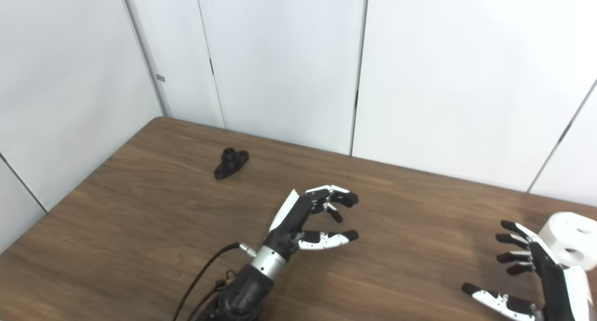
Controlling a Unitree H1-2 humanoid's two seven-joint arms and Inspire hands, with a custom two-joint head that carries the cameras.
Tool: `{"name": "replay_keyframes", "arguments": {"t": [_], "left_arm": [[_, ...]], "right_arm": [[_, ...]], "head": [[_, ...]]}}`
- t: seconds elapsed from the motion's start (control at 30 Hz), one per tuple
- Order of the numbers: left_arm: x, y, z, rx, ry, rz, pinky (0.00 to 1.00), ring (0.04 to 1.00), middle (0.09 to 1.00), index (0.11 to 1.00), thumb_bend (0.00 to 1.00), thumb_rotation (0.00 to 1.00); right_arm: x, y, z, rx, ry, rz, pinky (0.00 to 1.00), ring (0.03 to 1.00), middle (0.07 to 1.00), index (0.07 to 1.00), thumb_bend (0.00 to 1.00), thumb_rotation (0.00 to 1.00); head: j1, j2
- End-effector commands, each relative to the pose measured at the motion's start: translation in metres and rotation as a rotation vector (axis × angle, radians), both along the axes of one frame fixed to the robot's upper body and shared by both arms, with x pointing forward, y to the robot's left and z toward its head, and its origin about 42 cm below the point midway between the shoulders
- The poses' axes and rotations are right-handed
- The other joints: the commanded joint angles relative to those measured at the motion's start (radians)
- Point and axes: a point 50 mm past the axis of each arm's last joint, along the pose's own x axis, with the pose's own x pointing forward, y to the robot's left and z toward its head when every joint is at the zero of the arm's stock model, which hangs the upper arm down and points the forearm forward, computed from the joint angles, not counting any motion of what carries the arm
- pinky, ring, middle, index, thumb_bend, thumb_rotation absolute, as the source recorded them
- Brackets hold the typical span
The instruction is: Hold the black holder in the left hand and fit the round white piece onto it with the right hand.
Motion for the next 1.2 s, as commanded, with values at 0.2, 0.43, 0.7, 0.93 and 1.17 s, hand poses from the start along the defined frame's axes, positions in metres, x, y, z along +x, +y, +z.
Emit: {"name": "replay_keyframes", "arguments": {"t": [0.2,0.43,0.7,0.93,1.17], "left_arm": [[-0.008,0.0,-0.014,-0.014,0.005,0.019,0.52,0.694,0.712,0.628,0.7,0.02],[-0.005,0.009,-0.001,-0.012,-0.036,0.049,0.51,0.664,0.712,0.634,0.7,0.01],[0.011,0.042,0.035,0.334,-0.17,0.128,0.48,0.641,0.689,0.637,0.75,0.07],[0.022,0.081,0.07,0.396,-0.22,0.123,0.52,0.65,0.692,0.638,0.78,0.01],[0.023,0.123,0.101,0.511,-0.244,0.285,0.62,0.724,0.738,0.653,0.79,0.07]], "right_arm": [[0.01,0.003,0.022,-0.009,-0.081,0.022,0.43,0.56,0.689,0.771,0.76,0.0],[0.009,0.001,0.024,-0.02,-0.084,0.023,0.43,0.552,0.682,0.767,0.76,0.0],[0.011,-0.004,0.026,-0.018,-0.099,0.022,0.42,0.536,0.668,0.753,0.76,0.0],[0.013,-0.004,0.027,-0.002,-0.106,0.025,0.41,0.53,0.665,0.746,0.76,0.0],[0.013,-0.003,0.03,0.004,-0.103,0.025,0.41,0.535,0.672,0.748,0.74,0.0]], "head": [[0.001,0.001],[0.005,0.003],[0.01,0.002],[0.021,0.003],[0.02,0.008]]}}
